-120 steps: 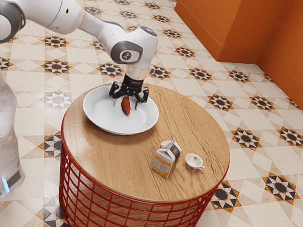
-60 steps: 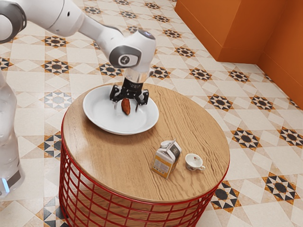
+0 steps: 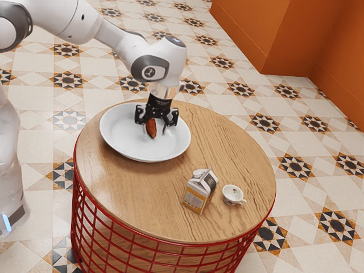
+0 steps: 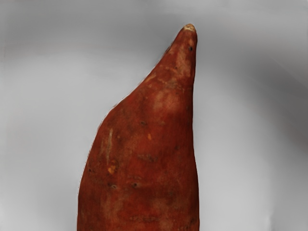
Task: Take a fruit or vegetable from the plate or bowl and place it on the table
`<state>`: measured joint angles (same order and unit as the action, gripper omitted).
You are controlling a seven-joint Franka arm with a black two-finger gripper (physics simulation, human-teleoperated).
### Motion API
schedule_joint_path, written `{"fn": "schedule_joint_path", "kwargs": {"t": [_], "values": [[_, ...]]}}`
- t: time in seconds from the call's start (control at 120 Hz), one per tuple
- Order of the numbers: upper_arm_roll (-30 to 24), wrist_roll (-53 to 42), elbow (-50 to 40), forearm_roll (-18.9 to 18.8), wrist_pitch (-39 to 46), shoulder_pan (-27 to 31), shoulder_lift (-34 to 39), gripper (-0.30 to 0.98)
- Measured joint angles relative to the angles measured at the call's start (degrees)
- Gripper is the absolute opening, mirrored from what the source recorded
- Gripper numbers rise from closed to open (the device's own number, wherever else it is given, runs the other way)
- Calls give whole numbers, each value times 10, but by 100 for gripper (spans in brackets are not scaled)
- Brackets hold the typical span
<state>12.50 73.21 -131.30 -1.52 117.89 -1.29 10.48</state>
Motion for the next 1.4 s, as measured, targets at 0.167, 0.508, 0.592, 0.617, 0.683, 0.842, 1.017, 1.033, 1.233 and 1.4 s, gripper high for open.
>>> {"fn": "schedule_joint_path", "kwargs": {"t": [0.167, 0.508, 0.592, 0.617, 0.683, 0.842, 1.017, 1.033, 1.233, 1.4], "values": [[0, 1, 0, -3, -5, 10, 0, 28], [0, 5, 6, -9, -15, 12, 4, 12], [0, 4, 12, -8, -13, 12, 4, 15], [0, 4, 14, -8, -12, 12, 4, 16], [0, 3, 22, -8, -9, 12, 3, 16], [-1, 1, 46, -9, -4, 12, 2, 15], [-3, -1, 85, -16, -1, 10, -10, 15], [-3, -1, 90, -17, -1, 10, -12, 15], [-4, -3, 131, -19, 17, 9, -41, 15], [-5, -4, 177, -19, 43, 8, -71, 15]]}}
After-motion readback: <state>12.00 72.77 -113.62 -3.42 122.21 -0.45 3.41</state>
